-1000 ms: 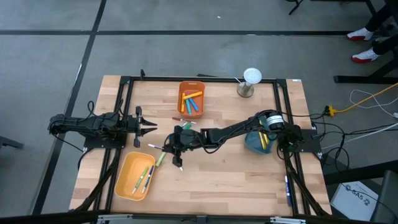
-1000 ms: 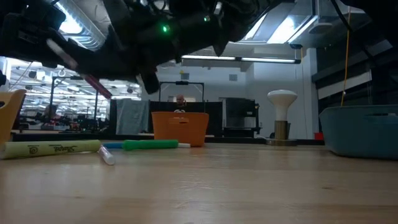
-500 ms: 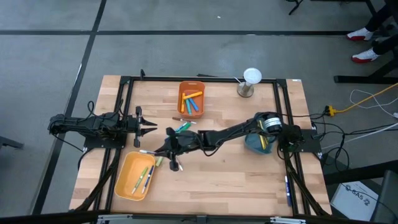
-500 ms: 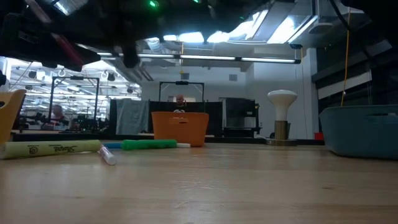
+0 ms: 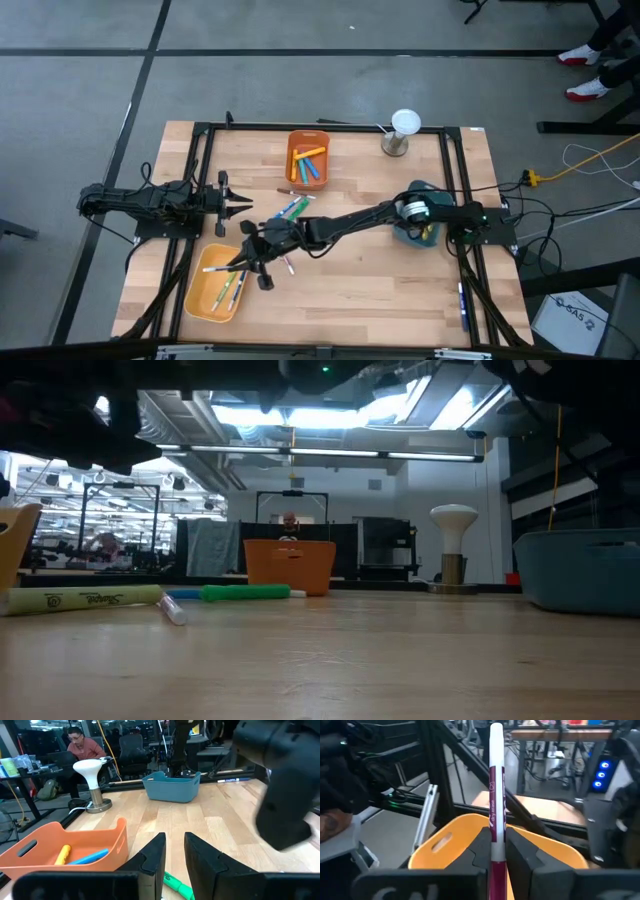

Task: Pick & Place Markers
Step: Put the purple marker pen into the yellow bin

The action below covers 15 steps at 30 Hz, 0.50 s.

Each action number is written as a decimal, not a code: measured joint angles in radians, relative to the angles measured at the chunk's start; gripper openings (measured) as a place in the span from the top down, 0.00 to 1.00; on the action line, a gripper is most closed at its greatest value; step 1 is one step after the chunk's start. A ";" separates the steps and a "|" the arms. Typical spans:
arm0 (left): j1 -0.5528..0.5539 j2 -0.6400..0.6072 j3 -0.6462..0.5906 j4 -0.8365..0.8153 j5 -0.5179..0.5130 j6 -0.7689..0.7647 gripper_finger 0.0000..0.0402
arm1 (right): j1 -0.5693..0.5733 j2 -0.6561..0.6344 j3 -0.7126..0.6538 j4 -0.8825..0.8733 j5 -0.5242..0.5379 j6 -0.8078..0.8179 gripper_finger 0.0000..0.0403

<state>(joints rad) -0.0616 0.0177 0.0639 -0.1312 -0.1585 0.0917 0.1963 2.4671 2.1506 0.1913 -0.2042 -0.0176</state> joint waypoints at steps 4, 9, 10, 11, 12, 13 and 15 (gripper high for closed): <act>0.000 0.000 0.000 0.000 0.000 0.000 0.84 | 0.000 0.034 0.040 0.023 -0.009 -0.018 0.90; 0.000 0.000 0.000 0.000 0.000 0.000 0.84 | -0.002 0.080 0.060 0.079 -0.007 -0.032 0.90; 0.000 0.000 0.000 0.000 0.000 0.000 0.84 | -0.003 0.087 0.060 0.089 -0.007 -0.032 0.90; 0.000 0.000 0.000 0.000 0.000 0.000 0.84 | -0.003 0.094 0.060 0.097 -0.007 -0.031 0.90; 0.000 0.000 0.000 0.000 0.000 0.000 0.84 | -0.006 0.095 0.060 0.098 -0.007 -0.022 0.90; 0.000 0.000 0.000 0.000 0.000 0.000 0.84 | -0.008 0.096 0.059 0.097 -0.008 -0.012 0.90; 0.000 0.000 0.000 0.000 0.000 0.000 0.83 | -0.012 0.096 0.049 0.100 -0.008 0.011 0.90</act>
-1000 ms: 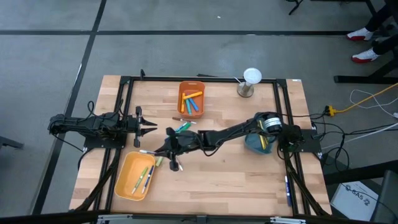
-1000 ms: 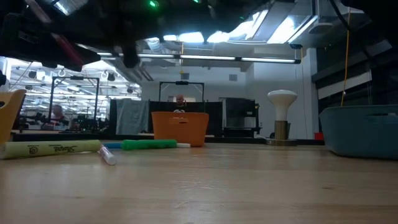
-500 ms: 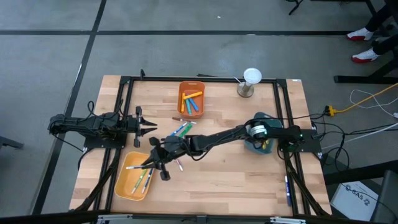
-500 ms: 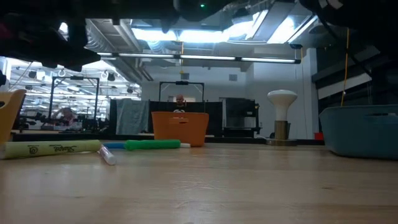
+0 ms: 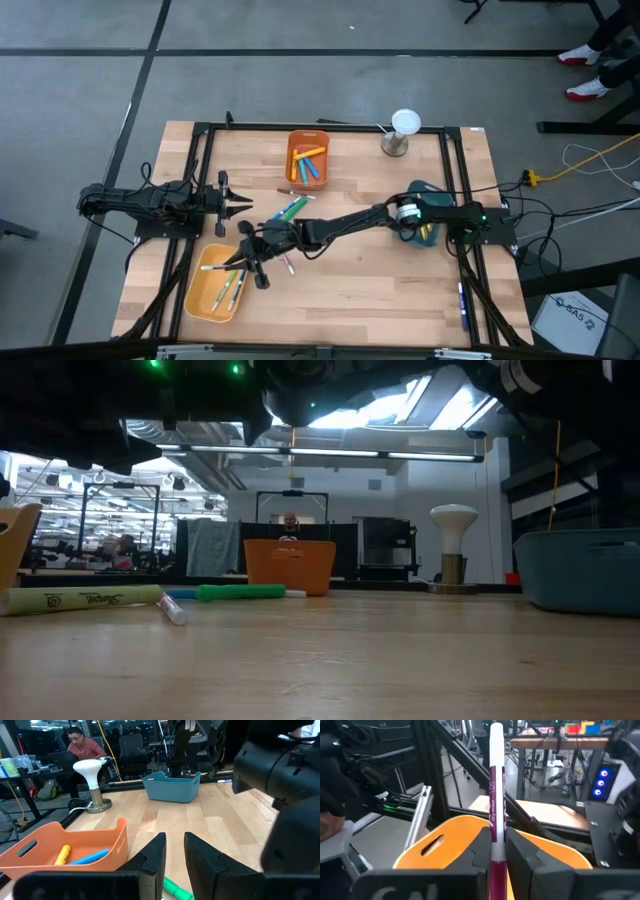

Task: Pick & Place Markers
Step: Put the purple marker pen into the yellow bin, then put the pink marker pen into the yellow bin

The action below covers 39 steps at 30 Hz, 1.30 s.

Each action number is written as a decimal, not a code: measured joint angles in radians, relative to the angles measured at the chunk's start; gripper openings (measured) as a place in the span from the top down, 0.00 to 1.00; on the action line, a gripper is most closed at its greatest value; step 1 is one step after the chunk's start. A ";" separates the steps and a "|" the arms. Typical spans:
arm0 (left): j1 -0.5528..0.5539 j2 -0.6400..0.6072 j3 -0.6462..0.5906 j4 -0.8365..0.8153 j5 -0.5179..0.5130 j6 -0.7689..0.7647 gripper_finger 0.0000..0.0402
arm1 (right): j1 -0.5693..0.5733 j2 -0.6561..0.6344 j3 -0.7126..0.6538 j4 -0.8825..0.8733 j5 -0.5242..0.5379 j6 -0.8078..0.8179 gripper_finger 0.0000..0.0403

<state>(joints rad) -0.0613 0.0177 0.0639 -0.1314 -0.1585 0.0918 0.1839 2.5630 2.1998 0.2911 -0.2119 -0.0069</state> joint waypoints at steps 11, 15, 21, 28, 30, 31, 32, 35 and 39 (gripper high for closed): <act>0.000 0.000 0.000 0.000 0.000 0.000 0.84 | -0.018 0.000 -0.007 -0.006 -0.001 -0.028 0.90; 0.000 0.000 0.000 0.000 0.000 0.000 0.84 | -0.030 0.000 -0.007 -0.005 0.000 -0.036 0.90; 0.000 0.000 0.000 0.000 0.000 0.000 0.83 | -0.033 0.000 -0.007 -0.005 -0.001 -0.054 0.88; 0.000 0.000 0.000 0.000 0.000 0.000 0.84 | -0.033 0.000 -0.008 -0.005 -0.009 -0.050 0.74; 0.000 0.000 0.000 0.000 0.000 0.000 0.84 | -0.033 0.000 -0.008 -0.005 -0.010 -0.049 0.68; 0.000 0.000 0.000 0.000 0.000 0.000 0.84 | -0.033 0.000 -0.008 -0.004 -0.009 -0.043 0.65; 0.000 0.000 0.000 0.000 0.000 0.000 0.84 | -0.033 0.000 -0.008 -0.004 -0.009 -0.033 0.63; 0.000 0.000 0.000 0.000 0.000 0.000 0.84 | -0.037 0.000 -0.008 -0.012 -0.009 -0.002 0.57; 0.000 0.000 0.000 0.000 0.000 0.000 0.83 | -0.039 -0.006 -0.008 -0.115 -0.009 0.009 0.52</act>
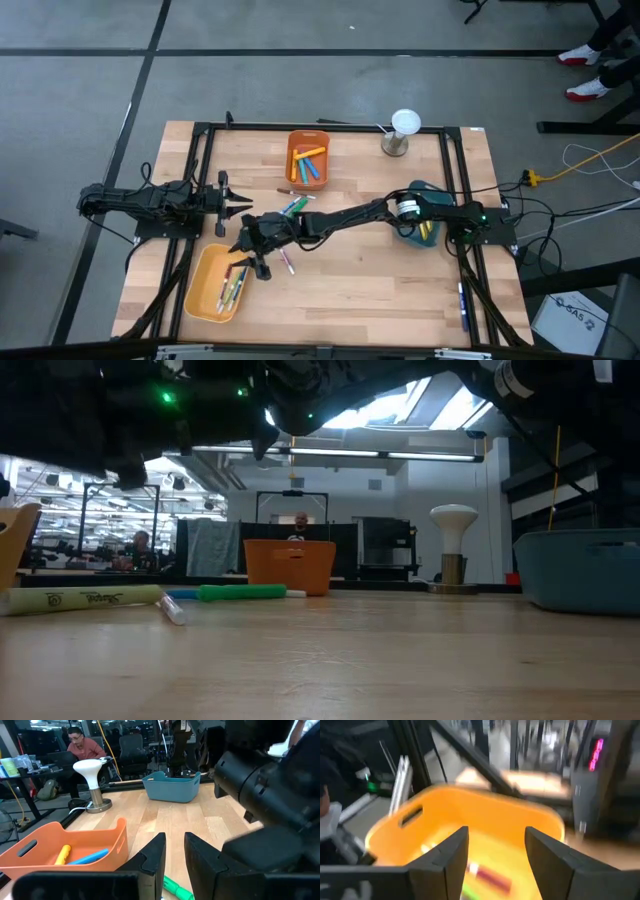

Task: Pick & Place Markers
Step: Put the pink marker pen into the yellow bin

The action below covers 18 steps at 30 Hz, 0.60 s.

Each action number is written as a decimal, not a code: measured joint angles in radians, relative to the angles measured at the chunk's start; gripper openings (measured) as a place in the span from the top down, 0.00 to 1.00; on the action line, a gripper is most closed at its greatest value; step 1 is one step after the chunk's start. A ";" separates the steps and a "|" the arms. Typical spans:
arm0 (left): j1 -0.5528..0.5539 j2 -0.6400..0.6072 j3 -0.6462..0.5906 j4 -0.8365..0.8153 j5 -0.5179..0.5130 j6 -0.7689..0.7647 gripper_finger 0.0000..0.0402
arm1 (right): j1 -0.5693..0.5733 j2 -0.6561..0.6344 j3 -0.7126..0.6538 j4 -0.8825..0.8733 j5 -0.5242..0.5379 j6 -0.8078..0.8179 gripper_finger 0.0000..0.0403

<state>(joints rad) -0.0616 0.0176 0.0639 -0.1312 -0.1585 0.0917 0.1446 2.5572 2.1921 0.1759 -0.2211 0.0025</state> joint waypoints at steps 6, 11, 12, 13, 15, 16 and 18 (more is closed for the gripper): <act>0.000 0.000 0.000 0.000 0.000 0.000 0.84 | -0.002 -0.005 0.147 -0.388 0.000 0.080 0.51; 0.000 0.000 0.000 0.000 -0.001 0.000 0.84 | 0.006 -0.034 0.153 -0.500 -0.013 0.119 0.51; 0.000 0.000 0.000 0.000 -0.001 0.000 0.84 | 0.011 -0.034 0.162 -0.529 -0.022 0.125 0.51; 0.000 0.000 0.000 0.000 -0.001 0.000 0.84 | 0.017 -0.045 0.162 -0.563 -0.041 0.129 0.51; 0.000 0.000 0.000 0.000 -0.001 0.000 0.84 | 0.028 -0.058 0.157 -0.576 -0.092 0.154 0.51; 0.000 0.000 0.000 0.000 0.000 0.000 0.84 | 0.033 -0.064 0.162 -0.600 -0.116 0.172 0.51; 0.000 0.000 0.000 0.000 0.000 0.000 0.84 | 0.044 -0.069 0.164 -0.618 -0.172 0.215 0.51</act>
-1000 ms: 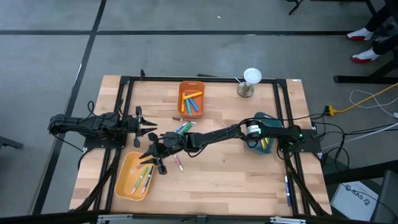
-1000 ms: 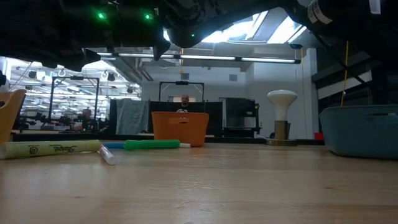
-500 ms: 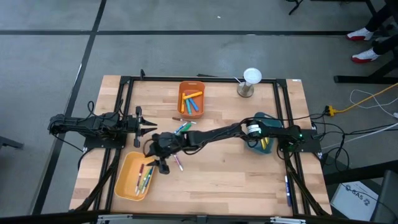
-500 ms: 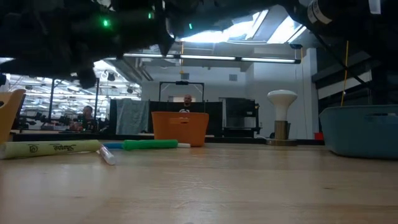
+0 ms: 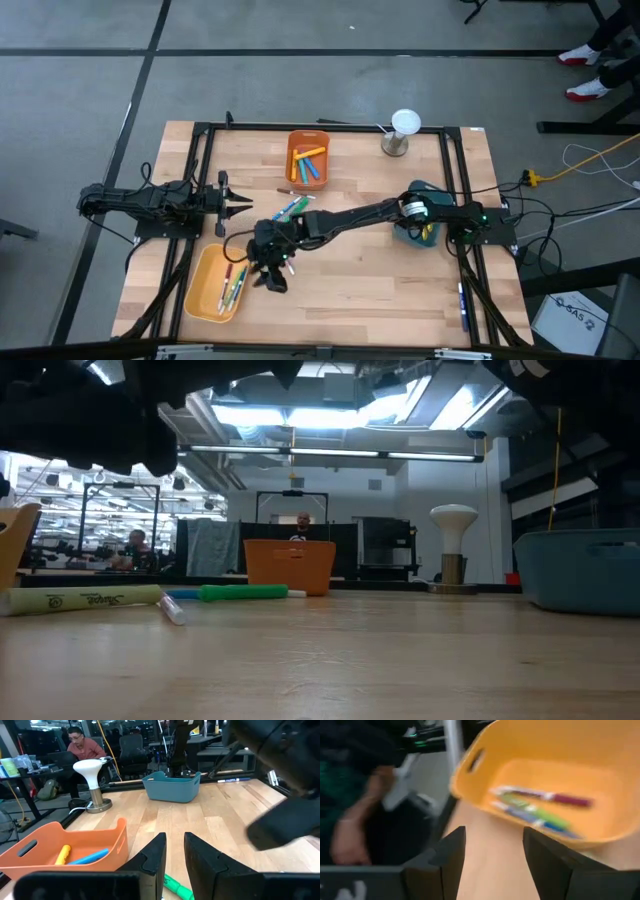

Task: Pick & Place Markers
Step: Put the pink marker pen into the yellow bin

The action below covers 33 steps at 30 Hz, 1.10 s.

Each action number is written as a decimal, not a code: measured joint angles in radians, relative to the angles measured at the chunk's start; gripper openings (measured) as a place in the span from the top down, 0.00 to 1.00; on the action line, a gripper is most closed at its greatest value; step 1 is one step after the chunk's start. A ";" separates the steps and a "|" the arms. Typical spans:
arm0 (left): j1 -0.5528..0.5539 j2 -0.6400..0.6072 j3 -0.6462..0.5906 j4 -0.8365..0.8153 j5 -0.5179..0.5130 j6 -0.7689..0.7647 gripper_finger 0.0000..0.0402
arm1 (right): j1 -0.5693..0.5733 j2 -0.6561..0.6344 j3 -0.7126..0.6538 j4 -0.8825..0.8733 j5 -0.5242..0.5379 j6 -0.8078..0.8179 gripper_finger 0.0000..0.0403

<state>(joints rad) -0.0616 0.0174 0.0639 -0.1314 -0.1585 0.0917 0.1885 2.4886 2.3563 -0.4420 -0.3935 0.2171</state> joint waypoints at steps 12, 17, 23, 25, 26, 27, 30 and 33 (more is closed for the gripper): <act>0.000 0.000 0.000 0.000 -0.004 0.000 0.83 | 0.037 -0.002 0.000 -0.327 0.162 0.202 0.57; 0.000 0.000 0.000 0.000 -0.004 0.000 0.84 | 0.033 -0.002 0.000 -0.405 0.457 0.212 0.59; 0.000 0.000 0.000 0.000 -0.004 0.000 0.84 | 0.031 -0.001 -0.023 -0.413 0.623 0.250 0.60; 0.000 0.000 0.000 0.000 -0.004 0.000 0.83 | 0.030 0.007 -0.025 -0.408 0.628 0.289 0.60; 0.000 0.000 0.000 0.000 -0.004 0.000 0.83 | 0.030 0.012 -0.025 -0.404 0.629 0.310 0.60; 0.000 0.000 0.000 0.000 -0.004 0.000 0.83 | 0.031 0.018 -0.025 -0.405 0.629 0.324 0.60; 0.000 0.000 0.000 0.000 -0.004 0.000 0.83 | 0.033 0.045 -0.025 -0.391 0.629 0.353 0.60; 0.000 0.000 0.000 0.000 -0.004 0.000 0.84 | 0.033 0.064 -0.025 -0.380 0.628 0.367 0.60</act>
<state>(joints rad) -0.0616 0.0177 0.0639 -0.1310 -0.1627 0.0917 0.2214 2.5523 2.3314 -0.8224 0.2348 0.5840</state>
